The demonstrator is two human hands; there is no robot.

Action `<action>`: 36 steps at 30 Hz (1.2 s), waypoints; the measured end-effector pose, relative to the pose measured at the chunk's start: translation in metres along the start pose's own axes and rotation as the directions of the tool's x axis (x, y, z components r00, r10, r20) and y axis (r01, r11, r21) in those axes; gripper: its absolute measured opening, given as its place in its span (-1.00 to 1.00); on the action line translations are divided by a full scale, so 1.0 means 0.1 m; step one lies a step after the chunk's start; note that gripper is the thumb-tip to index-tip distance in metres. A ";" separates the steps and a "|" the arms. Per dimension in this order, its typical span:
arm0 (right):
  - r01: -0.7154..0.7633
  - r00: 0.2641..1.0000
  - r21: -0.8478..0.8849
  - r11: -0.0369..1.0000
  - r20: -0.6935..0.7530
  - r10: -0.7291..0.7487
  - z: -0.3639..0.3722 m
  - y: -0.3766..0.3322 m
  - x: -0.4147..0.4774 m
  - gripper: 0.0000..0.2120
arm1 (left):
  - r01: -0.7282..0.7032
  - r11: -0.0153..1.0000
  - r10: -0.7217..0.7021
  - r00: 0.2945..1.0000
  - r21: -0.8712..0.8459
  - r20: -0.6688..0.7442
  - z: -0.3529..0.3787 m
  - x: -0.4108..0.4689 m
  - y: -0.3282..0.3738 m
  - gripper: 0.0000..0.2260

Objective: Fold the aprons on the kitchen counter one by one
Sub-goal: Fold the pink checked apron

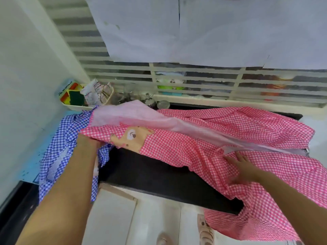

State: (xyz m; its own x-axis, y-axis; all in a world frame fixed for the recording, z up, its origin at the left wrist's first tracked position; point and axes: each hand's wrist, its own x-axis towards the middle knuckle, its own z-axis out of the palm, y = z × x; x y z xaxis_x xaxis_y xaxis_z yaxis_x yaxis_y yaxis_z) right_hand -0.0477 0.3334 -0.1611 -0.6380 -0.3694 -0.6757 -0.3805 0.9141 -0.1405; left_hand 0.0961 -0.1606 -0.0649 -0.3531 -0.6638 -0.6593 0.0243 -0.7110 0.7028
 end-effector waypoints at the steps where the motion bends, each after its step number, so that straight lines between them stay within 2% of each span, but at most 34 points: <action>1: -0.003 1.000 0.024 1.000 -0.005 0.003 -0.03 -0.02 0.00 0.05 | -0.024 0.999 0.026 0.997 0.026 -0.073 -0.12 0.01 0.03 -0.72; 4: -0.014 1.000 0.065 0.998 -0.014 0.015 -0.10 -0.13 0.02 -0.12 | -0.014 1.000 0.014 0.998 0.017 -0.054 -0.39 -0.09 0.04 -0.64; 5: -0.021 1.000 0.079 0.997 -0.020 0.023 -0.10 -0.17 0.04 -0.12 | -0.118 0.988 0.125 0.991 0.104 -0.057 -0.39 -0.13 -0.01 -0.63; 6: -0.042 0.999 0.106 0.993 -0.026 0.045 -0.10 -0.19 0.07 -0.08 | -0.240 0.915 0.281 0.956 0.323 -0.088 -0.37 -0.19 -0.06 -0.63; 7: -0.056 0.997 0.130 0.990 -0.036 0.061 -0.09 -0.22 0.09 -0.02 | -0.363 0.773 0.470 0.878 0.520 -0.086 -0.33 -0.24 -0.12 -0.61; 8: -0.067 0.996 0.148 0.987 -0.047 0.075 -0.08 -0.27 0.12 0.02 | -0.437 0.562 0.624 0.781 0.702 -0.013 -0.29 -0.32 -0.14 -0.54; 9: -0.074 0.995 0.155 0.985 -0.060 0.085 -0.07 -0.30 0.14 0.03 | -0.488 0.360 0.707 0.699 0.795 0.110 -0.25 -0.33 -0.15 -0.45; 10: -0.086 0.993 0.149 0.985 -0.072 0.098 -0.05 -0.33 0.13 0.04 | -0.523 0.213 0.733 0.644 0.825 0.219 -0.19 -0.33 -0.16 -0.40; 11: -0.092 0.991 0.137 0.986 -0.081 0.103 -0.02 -0.35 0.15 0.07 | -0.544 0.133 0.717 0.630 0.829 0.298 -0.14 -0.32 -0.15 -0.39; 12: -0.098 0.991 0.122 0.988 -0.083 0.109 0.00 -0.36 0.15 0.11 | -0.561 0.128 0.677 0.653 0.818 0.341 -0.07 -0.31 -0.14 -0.40; 14: -0.106 0.991 0.115 0.988 -0.071 0.115 0.02 -0.34 0.16 0.16 | -0.534 0.160 0.544 0.749 0.830 0.377 0.10 -0.27 -0.11 -0.41; 16: -0.118 0.991 0.099 0.988 -0.056 0.124 0.02 -0.33 0.16 0.16 | -0.461 0.099 0.421 0.822 0.882 0.382 0.23 -0.20 -0.09 -0.36; 19: -0.109 0.991 0.107 0.988 -0.062 0.116 0.04 -0.33 0.14 0.14 | -0.349 0.029 0.317 0.892 0.937 0.322 0.28 -0.03 -0.12 -0.22; 21: -0.090 0.992 0.158 0.983 -0.077 0.104 0.06 -0.35 0.14 0.13 | -0.307 -0.039 0.235 0.922 0.951 0.307 0.29 0.08 -0.17 -0.22; 23: -0.095 0.991 0.196 0.976 -0.069 0.110 0.06 -0.38 0.15 0.15 | -0.317 -0.178 0.209 0.913 0.932 0.350 0.26 0.13 -0.20 -0.50; 25: -0.108 0.990 0.202 0.973 -0.063 0.123 0.04 -0.40 0.15 0.16 | -0.380 -0.206 0.230 0.877 0.902 0.422 0.24 0.13 -0.21 -0.83; 26: -0.109 0.991 0.204 0.973 -0.060 0.123 0.01 -0.42 0.14 0.16 | -0.430 -0.206 0.233 0.851 0.879 0.470 0.24 0.07 -0.18 -0.91; 27: -0.109 0.991 0.202 0.973 -0.058 0.123 -0.01 -0.43 0.12 0.15 | -0.496 -0.169 0.249 0.815 0.852 0.524 0.22 0.03 -0.13 -0.91; 29: -0.103 0.991 0.180 0.978 -0.061 0.116 -0.05 -0.45 0.09 0.10 | -0.631 -0.015 0.389 0.711 0.776 0.586 0.13 -0.17 0.04 -0.78; 31: -0.079 0.993 0.189 0.979 -0.075 0.095 -0.10 -0.44 0.09 0.05 | -0.718 0.096 0.582 0.603 0.690 0.546 -0.06 -0.40 0.29 -0.76; 32: -0.061 0.993 0.212 0.975 -0.084 0.080 -0.13 -0.45 0.08 0.01 | -0.710 0.107 0.633 0.589 0.696 0.503 -0.19 -0.47 0.41 -0.77; 33: -0.042 0.993 0.229 0.973 -0.096 0.066 -0.16 -0.44 0.08 -0.04 | -0.678 0.111 0.654 0.600 0.727 0.460 -0.33 -0.51 0.51 -0.77; 34: -0.020 0.993 0.228 0.973 -0.106 0.045 -0.20 -0.47 0.05 -0.06 | -0.596 0.097 0.647 0.647 0.797 0.404 -0.51 -0.50 0.57 -0.77; 36: 0.015 0.991 0.208 0.978 -0.130 0.013 -0.27 -0.51 0.03 -0.05 | -0.317 -0.021 0.573 0.774 0.948 0.271 -0.87 -0.44 0.59 -0.88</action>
State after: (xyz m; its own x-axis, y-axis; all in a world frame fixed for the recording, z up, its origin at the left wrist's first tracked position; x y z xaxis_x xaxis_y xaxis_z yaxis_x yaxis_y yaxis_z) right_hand -0.0478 0.2811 -0.1366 -0.7244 -0.3763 -0.5776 -0.2421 0.9234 -0.2980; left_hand 0.1941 -0.1936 -0.0170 -0.5125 -0.8580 -0.0351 -0.7756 0.4450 0.4477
